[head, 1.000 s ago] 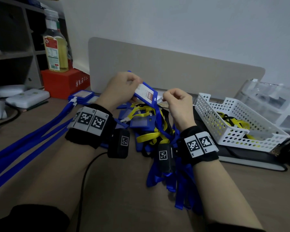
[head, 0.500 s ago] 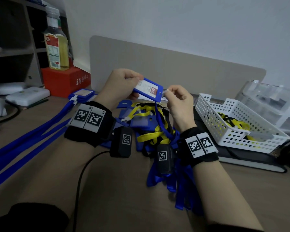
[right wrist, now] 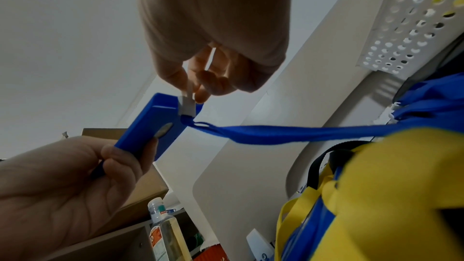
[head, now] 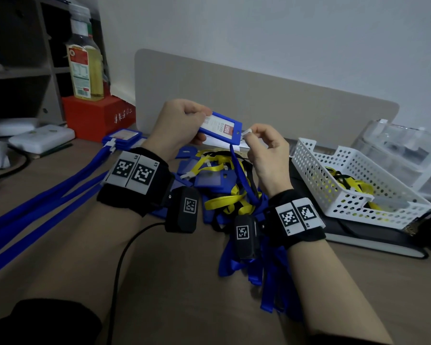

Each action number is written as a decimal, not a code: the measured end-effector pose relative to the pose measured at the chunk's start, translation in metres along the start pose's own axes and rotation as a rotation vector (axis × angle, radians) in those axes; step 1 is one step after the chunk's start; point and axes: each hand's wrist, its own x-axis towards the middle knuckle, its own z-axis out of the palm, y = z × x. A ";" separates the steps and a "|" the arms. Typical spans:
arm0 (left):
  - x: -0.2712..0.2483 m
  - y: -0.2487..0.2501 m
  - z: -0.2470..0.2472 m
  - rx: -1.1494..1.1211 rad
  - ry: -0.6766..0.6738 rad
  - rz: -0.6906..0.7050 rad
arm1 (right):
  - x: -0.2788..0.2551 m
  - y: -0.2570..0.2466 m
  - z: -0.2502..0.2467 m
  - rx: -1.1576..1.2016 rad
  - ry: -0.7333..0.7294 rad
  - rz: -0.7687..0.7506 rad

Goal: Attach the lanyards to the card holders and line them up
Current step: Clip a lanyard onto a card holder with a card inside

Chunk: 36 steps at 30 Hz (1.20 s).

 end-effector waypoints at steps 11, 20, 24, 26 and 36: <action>-0.002 0.004 0.000 -0.033 0.013 -0.014 | -0.010 -0.010 0.010 0.164 0.074 0.103; -0.003 0.004 0.001 -0.019 0.015 -0.062 | -0.009 -0.007 0.008 0.148 0.082 0.073; -0.004 0.004 0.007 -0.141 -0.035 -0.145 | -0.012 -0.008 0.012 0.110 0.028 0.032; -0.004 0.006 0.011 -0.138 -0.037 -0.124 | -0.015 -0.008 0.017 0.104 0.020 0.025; 0.002 0.000 0.002 -0.103 0.045 -0.109 | -0.010 -0.008 0.016 0.223 0.146 0.137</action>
